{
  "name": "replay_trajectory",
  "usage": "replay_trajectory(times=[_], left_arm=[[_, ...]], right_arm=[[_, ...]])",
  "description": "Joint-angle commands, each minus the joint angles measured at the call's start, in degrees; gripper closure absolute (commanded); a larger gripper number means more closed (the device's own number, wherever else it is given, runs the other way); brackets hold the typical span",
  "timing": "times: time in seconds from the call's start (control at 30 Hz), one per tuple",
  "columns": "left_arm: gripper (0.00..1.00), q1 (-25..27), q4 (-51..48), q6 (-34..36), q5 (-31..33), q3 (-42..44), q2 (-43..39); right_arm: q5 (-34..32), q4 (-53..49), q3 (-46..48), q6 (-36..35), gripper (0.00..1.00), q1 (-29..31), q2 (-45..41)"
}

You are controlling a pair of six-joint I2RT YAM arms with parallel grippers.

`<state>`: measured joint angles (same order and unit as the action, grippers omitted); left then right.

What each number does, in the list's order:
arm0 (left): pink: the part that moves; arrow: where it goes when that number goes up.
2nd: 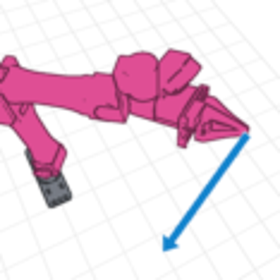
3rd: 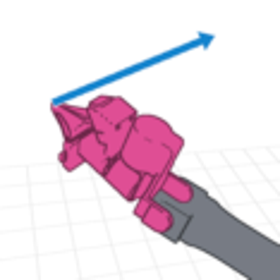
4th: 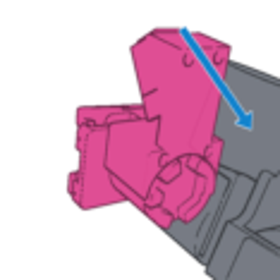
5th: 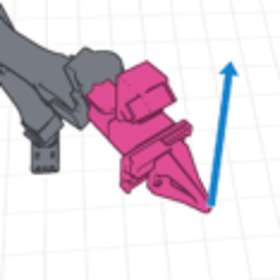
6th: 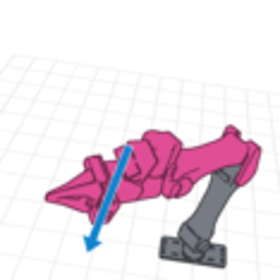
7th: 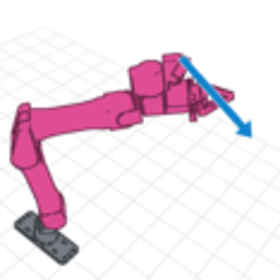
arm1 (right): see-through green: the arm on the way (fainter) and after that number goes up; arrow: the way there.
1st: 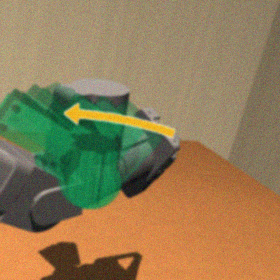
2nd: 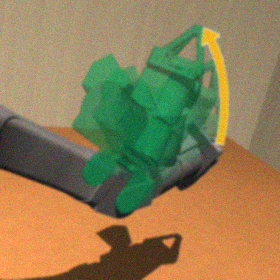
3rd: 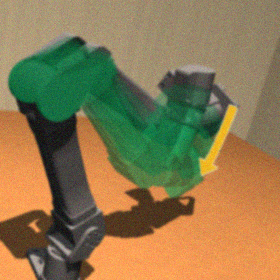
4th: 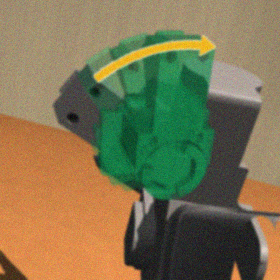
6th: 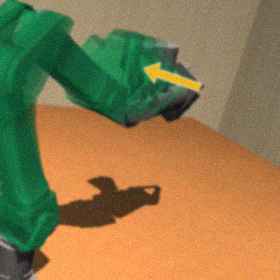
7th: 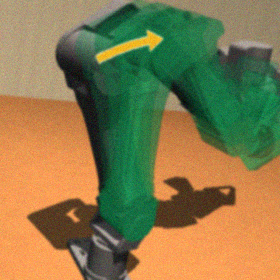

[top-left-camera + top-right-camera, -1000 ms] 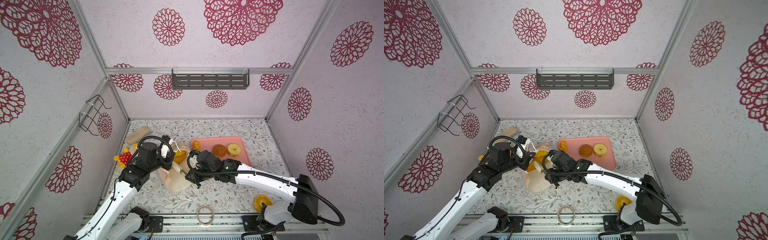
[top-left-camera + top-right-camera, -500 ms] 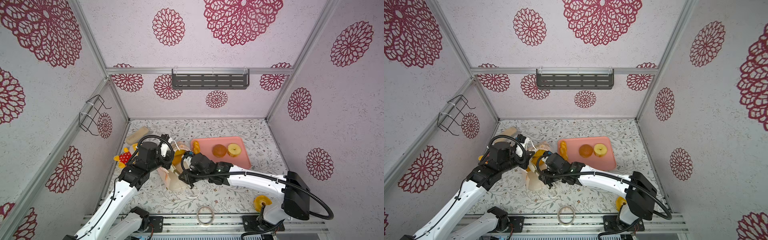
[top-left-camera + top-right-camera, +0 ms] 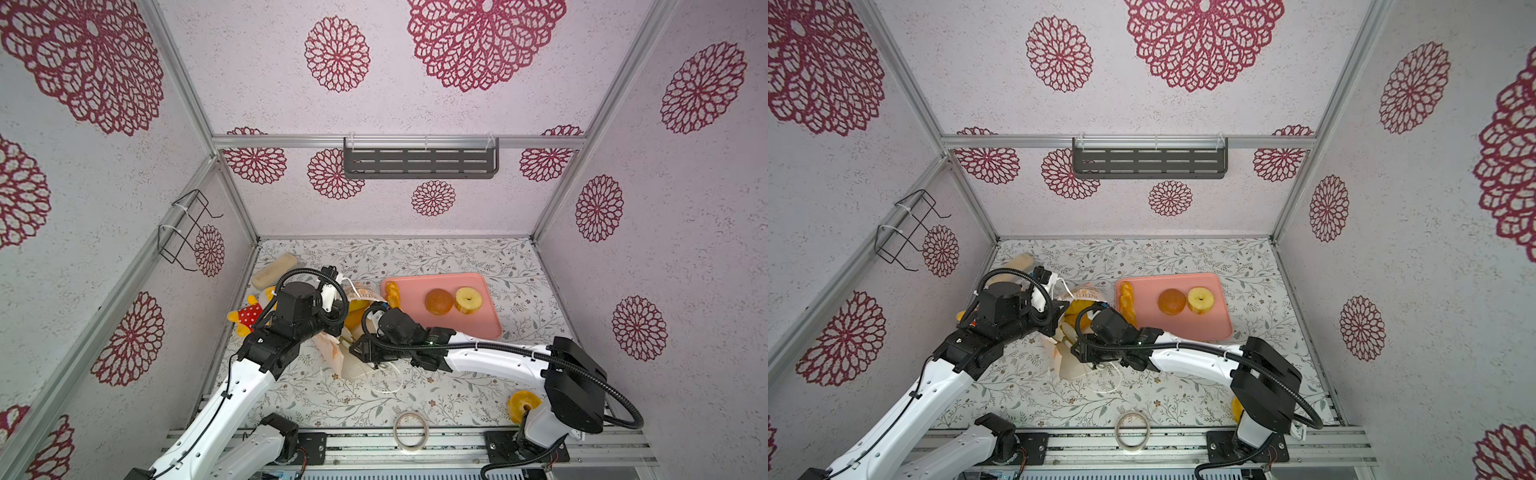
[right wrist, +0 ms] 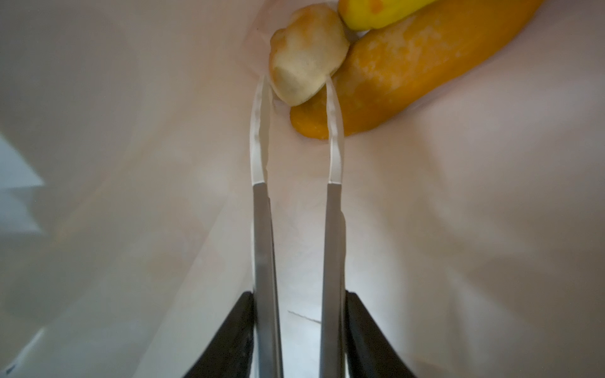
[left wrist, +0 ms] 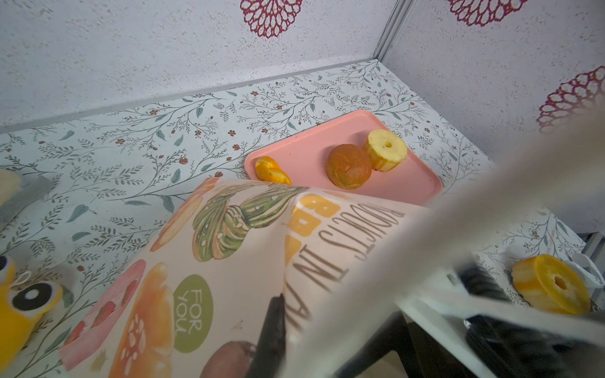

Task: Take the fake bread out of the paper bag
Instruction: 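Close the right tongs on the pale cream bun inside the bag, then pull the cream bun out of the bag with the right tongs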

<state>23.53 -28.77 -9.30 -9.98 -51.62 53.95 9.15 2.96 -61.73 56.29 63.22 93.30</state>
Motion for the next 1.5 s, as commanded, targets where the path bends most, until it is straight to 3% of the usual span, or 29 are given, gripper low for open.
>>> replay_trajectory(times=[0.0, 0.37, 0.77, 0.83, 0.93, 1.13, 1.27, 1.47], left_arm=[[1.0, 0.17, 1.87, -1.2, -1.01, -0.69, -0.96], [1.0, 0.18, 4.07, -1.82, -1.09, 0.27, -1.04], [1.0, 0.29, 6.17, -2.78, -2.27, 2.21, -1.99], [1.0, 0.24, 6.6, -2.92, -2.52, 2.31, -1.84], [1.0, 0.28, 6.72, -3.09, -2.46, 2.48, -1.83], [1.0, 0.21, 4.88, -3.38, 1.22, 2.65, -2.4], [1.0, 0.24, 4.99, -4.65, 4.21, 3.87, -3.22], [1.0, 0.28, 6.26, -6.05, 6.98, 5.89, -4.72]], right_arm=[[-1.2, 13.3, 2.4, 7.69, 0.56, -0.86, -1.21], [0.89, 21.97, 1.44, 18.33, 0.53, -1.15, 2.52], [0.45, 28.0, -0.17, 23.77, 0.53, -2.09, 8.84], [1.49, 29.54, -1.72, 23.85, 0.59, -2.44, 10.93], [2.44, 31.12, -2.51, 24.15, 0.77, -2.75, 11.94], [2.48, 29.49, 3.54, 21.89, 0.98, -2.71, 5.44], [1.43, 28.73, 10.31, 20.53, 1.0, -1.82, -2.1], [-2.1, 17.19, 13.85, 15.5, 1.0, 0.47, -13.37]])
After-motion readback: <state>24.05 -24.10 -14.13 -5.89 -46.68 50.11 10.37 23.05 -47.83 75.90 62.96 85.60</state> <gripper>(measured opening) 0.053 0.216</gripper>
